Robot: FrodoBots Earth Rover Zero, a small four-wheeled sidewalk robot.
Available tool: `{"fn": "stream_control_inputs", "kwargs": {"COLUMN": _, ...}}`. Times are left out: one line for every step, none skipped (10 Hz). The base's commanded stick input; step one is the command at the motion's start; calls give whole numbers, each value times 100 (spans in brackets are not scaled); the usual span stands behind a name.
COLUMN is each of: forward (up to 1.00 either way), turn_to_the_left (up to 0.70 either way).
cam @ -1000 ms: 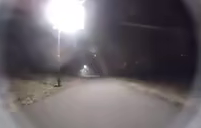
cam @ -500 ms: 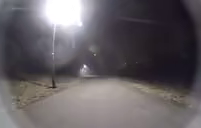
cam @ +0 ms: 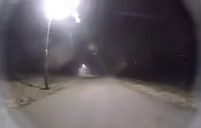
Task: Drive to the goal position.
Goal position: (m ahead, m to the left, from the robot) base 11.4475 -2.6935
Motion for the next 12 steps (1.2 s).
{"fn": "stream_control_inputs", "kwargs": {"forward": 100, "turn_to_the_left": 3}}
{"fn": "stream_control_inputs", "kwargs": {"forward": 100, "turn_to_the_left": 3}}
{"fn": "stream_control_inputs", "kwargs": {"forward": 100, "turn_to_the_left": 3}}
{"fn": "stream_control_inputs", "kwargs": {"forward": 100, "turn_to_the_left": 3}}
{"fn": "stream_control_inputs", "kwargs": {"forward": 100, "turn_to_the_left": 3}}
{"fn": "stream_control_inputs", "kwargs": {"forward": 100, "turn_to_the_left": 4}}
{"fn": "stream_control_inputs", "kwargs": {"forward": 100, "turn_to_the_left": 4}}
{"fn": "stream_control_inputs", "kwargs": {"forward": 100, "turn_to_the_left": 3}}
{"fn": "stream_control_inputs", "kwargs": {"forward": 100, "turn_to_the_left": 3}}
{"fn": "stream_control_inputs", "kwargs": {"forward": 100, "turn_to_the_left": 3}}
{"fn": "stream_control_inputs", "kwargs": {"forward": 100, "turn_to_the_left": 3}}
{"fn": "stream_control_inputs", "kwargs": {"forward": 100, "turn_to_the_left": 4}}
